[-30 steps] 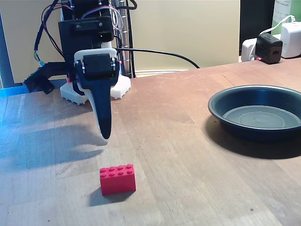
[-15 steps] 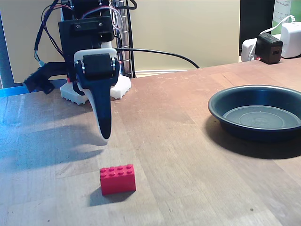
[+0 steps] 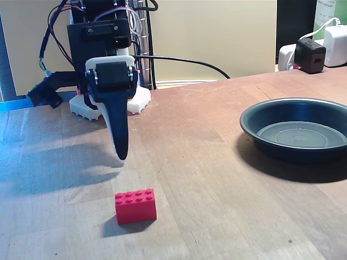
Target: Grasp a lego block and put it in the bin.
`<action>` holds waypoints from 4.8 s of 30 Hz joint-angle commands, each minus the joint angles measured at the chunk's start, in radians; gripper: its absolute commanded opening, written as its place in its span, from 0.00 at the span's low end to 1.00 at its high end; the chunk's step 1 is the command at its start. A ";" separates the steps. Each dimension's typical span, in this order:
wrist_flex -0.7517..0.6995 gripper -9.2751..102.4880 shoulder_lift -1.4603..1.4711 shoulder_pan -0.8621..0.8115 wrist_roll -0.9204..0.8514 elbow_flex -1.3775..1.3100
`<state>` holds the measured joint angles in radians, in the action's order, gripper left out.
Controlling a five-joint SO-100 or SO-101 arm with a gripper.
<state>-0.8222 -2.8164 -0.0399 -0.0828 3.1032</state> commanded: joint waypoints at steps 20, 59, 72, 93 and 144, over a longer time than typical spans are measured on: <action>-0.072 0.08 0.442 0.014 -0.009 -0.460; -0.626 0.14 1.451 0.034 -0.087 -1.789; -0.620 0.25 1.454 0.038 -0.086 -1.689; -0.584 0.24 1.462 0.067 -0.075 -1.661; -0.566 0.08 1.660 0.018 -0.087 -1.773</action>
<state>-1.3898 -1.1490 -0.0261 -0.1626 1.3652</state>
